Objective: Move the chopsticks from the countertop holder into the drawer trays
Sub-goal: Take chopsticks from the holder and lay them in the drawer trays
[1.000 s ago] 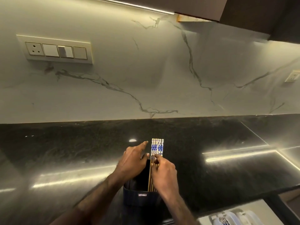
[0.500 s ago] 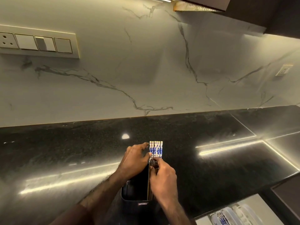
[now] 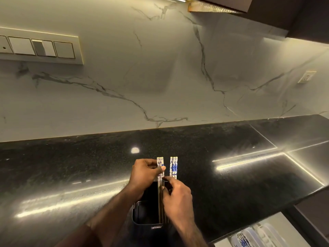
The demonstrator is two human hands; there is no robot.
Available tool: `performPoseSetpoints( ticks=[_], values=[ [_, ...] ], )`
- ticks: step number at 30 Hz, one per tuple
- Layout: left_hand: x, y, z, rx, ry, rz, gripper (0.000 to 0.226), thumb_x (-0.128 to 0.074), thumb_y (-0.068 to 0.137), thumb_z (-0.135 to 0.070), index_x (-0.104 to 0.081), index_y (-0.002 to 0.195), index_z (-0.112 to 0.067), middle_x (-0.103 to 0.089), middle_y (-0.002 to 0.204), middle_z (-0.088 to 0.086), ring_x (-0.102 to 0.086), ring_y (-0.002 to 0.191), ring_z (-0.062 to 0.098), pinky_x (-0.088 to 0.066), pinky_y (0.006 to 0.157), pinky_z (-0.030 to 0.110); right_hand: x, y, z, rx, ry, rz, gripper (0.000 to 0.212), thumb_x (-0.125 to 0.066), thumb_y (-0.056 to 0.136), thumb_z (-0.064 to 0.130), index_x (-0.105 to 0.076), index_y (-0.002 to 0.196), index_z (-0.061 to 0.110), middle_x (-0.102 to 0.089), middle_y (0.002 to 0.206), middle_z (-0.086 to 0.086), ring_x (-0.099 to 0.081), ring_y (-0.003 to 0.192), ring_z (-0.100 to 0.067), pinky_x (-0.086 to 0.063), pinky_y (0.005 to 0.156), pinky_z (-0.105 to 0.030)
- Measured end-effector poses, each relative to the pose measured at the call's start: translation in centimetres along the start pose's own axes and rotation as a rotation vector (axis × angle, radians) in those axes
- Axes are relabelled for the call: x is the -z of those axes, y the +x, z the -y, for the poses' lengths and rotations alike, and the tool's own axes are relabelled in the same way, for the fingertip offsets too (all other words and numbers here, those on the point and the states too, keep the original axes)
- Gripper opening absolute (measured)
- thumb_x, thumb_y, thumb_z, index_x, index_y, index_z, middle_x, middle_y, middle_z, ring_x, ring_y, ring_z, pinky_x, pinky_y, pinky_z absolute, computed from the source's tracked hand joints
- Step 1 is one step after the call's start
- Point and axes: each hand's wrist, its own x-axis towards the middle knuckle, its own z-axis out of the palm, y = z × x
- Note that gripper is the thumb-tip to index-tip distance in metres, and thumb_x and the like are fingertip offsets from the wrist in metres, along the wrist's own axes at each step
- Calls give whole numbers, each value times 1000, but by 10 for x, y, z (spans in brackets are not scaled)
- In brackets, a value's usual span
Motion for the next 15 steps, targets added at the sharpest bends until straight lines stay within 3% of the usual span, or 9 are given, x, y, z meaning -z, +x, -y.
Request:
performPoseSetpoints(
  ticks=[4,8,11,15],
  values=[
    [4,1,-3,62,-102,-17,12,-81,74,-6,-77,84,-10,-77,79,7,-74,78,18,-59,74,30,-1,0,1,21,-5,8,37,-63,91,22,-60,127,29,-65,113,15,-57,99,3,-40,77,-7],
    [11,3,-11,73,-188,-15,10,-80,74,-7,-77,83,-13,-77,78,6,-74,75,14,-53,67,22,0,1,4,41,9,23,30,-63,91,23,-63,120,29,-68,108,12,-61,98,0,-47,82,-13],
    [17,4,-25,37,-240,16,13,-79,74,-9,-77,87,-13,-78,83,8,-75,81,18,-55,70,25,3,5,5,59,26,69,19,-60,93,26,-65,111,29,-70,95,10,-64,83,-1,-47,66,-10],
    [25,2,-58,-8,-297,51,24,-78,71,-11,-75,95,-8,-77,87,11,-75,83,21,-58,66,24,11,13,5,75,59,166,14,-61,93,31,-68,104,25,-69,84,9,-63,70,-1,-48,58,-13]
  ],
)
